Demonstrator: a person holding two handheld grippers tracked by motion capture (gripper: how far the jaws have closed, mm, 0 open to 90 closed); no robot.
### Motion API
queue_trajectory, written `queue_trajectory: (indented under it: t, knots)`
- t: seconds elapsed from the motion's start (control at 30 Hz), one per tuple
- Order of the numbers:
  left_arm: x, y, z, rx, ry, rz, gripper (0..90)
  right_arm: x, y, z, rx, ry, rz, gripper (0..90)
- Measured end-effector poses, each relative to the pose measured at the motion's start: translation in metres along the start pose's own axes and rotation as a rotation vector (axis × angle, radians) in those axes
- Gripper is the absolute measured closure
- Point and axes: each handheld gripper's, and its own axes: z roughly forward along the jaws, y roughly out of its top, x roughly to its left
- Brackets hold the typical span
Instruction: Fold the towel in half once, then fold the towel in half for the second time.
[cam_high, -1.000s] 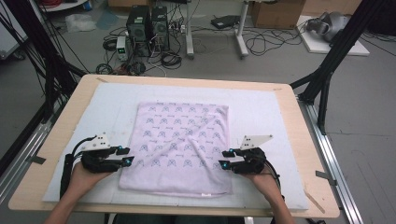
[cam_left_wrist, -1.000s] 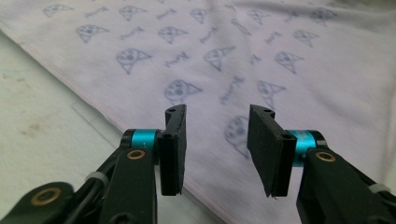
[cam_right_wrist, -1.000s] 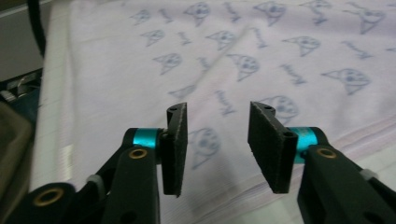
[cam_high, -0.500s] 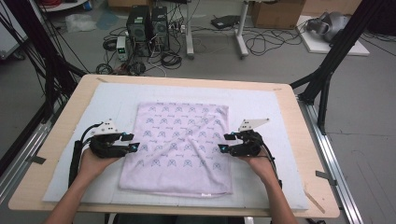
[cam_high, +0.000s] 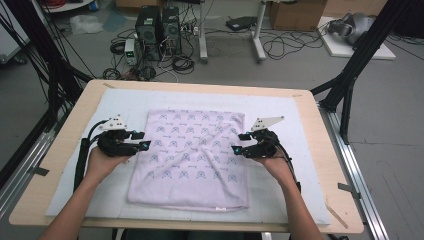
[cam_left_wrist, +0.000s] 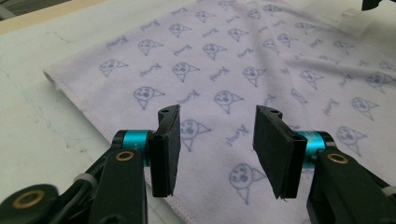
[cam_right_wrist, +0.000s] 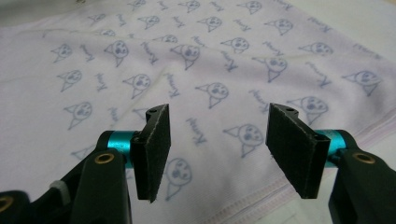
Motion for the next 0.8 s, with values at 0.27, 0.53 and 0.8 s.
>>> queue_trajectory:
  t: [0.27, 0.53, 0.8]
  knots:
    - [0.027, 0.014, 0.014, 0.038, 0.028, -0.022, 54.4, -0.021, 0.016, 0.005, 0.033, -0.036, -0.002, 39.6]
    - [0.063, 0.028, 0.039, 0.083, 0.082, -0.059, 57.8, -0.062, 0.035, 0.014, 0.053, -0.106, 0.036, 39.6]
    - [0.083, 0.015, 0.06, 0.127, 0.146, -0.118, 56.6, -0.09, 0.037, 0.037, 0.078, -0.177, 0.088, 38.6]
